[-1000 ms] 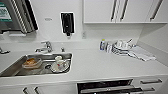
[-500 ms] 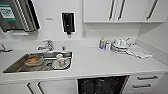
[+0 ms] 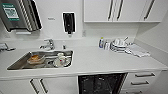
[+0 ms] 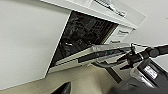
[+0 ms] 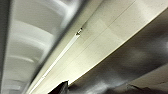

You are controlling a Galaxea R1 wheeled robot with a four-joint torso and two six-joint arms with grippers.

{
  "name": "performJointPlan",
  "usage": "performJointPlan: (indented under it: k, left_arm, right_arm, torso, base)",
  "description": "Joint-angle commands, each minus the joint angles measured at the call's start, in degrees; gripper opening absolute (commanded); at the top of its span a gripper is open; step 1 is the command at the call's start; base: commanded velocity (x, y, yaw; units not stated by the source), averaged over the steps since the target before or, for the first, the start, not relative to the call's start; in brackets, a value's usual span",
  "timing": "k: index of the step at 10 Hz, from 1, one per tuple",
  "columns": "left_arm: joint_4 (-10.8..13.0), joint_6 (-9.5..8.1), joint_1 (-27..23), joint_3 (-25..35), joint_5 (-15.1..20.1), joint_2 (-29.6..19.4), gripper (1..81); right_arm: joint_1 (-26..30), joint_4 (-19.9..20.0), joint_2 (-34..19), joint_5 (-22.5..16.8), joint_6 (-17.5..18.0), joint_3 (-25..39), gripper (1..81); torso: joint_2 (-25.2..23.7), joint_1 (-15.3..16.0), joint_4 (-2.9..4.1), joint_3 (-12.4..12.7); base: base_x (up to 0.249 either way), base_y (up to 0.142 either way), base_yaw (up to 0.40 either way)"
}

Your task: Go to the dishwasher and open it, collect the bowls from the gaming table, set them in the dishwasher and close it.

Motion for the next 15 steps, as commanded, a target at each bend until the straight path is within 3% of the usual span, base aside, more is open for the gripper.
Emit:
performJointPlan:
  k: [1, 9, 12, 15]
  left_arm:
    - [1.6, 0.19, -2.8, 0.9, 1.0, -2.8, 81.1]
    - [1.6, 0.37, -2.6, -0.1, 3.6, -0.8, 81.1]
    - [1.6, 0.28, -2.6, -1.5, 4.7, 1.7, 81.1]
    - [1.0, 0.19, -1.1, -5.3, 4.7, 5.1, 81.1]
  right_arm:
    - [0.4, -2.0, 4.0, -5.9, -0.7, -3.6, 81.1]
    - [-5.3, -4.7, 11.8, -2.8, -0.7, -17.7, 81.1]
    - [-6.4, -4.8, 11.5, -1.7, -1.0, -19.9, 81.1]
    - [-8.1, -5.4, 10.2, -1.7, -5.9, -21.1, 81.1]
  torso:
    - [0.0, 0.0, 0.0, 0.0]
    - [0.0, 0.0, 0.0, 0.0]
    - [0.0, 0.0, -0.02, 0.0]
    - [-0.1, -0.1, -0.02, 0.0]
  base:
    - [-0.076, 0.0, 0.0]
    - [-0.076, 0.0, 0.0]
    - [-0.086, 0.0, 0.0]
    - [-0.023, 0.0, 0.0]
